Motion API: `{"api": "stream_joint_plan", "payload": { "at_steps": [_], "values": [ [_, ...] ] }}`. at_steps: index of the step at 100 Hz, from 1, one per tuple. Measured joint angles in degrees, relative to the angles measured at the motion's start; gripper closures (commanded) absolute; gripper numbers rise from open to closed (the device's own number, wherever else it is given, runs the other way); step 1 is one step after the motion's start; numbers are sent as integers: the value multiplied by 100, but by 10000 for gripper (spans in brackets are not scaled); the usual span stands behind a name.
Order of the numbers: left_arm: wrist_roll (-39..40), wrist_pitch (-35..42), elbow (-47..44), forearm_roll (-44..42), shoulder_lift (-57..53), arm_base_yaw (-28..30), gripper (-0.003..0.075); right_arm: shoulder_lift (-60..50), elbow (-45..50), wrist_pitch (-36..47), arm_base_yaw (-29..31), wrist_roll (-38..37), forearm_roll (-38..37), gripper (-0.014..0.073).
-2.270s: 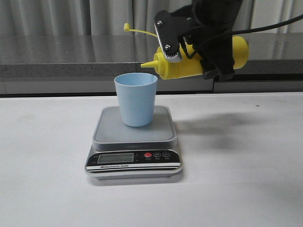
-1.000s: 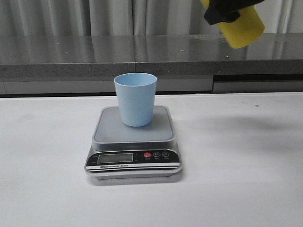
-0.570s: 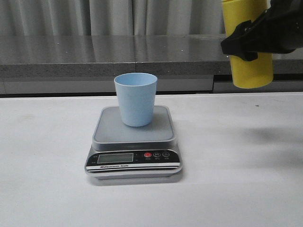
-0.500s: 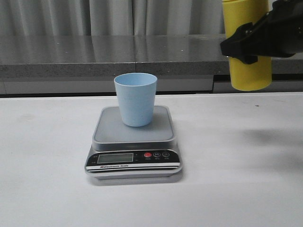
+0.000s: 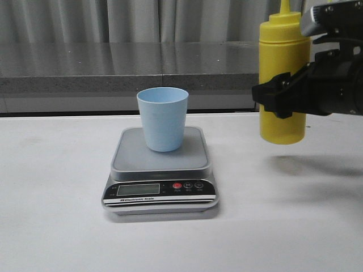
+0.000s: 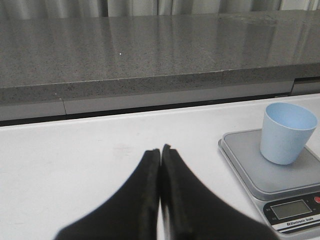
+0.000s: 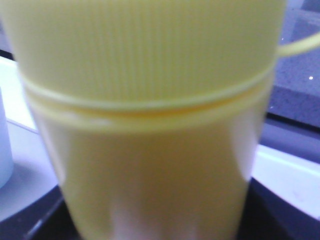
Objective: Pour seasoning into cup on scale with both arms
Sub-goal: 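Set the bottle on the table and open the right gripper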
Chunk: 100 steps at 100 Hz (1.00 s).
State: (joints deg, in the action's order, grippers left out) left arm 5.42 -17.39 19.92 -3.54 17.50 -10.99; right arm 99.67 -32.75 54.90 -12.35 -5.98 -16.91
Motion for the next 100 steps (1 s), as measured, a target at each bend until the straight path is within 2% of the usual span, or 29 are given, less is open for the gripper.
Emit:
{"api": "stream_joint_plan", "payload": {
  "at_steps": [24,74,84,100],
  "values": [
    [0,0,0,0,0,0,740,744,0,763,0,-492,13,369],
    [0,0,0,0,0,0,740,1209,-10,1041,0,-541,-181,361],
    [0,0,0,0,0,0,740,1209,-10,1045,0,-541,-191,288],
    [0,0,0,0,0,0,740,1209,-10,1054,0,-541,-204,18]
  ]
}}
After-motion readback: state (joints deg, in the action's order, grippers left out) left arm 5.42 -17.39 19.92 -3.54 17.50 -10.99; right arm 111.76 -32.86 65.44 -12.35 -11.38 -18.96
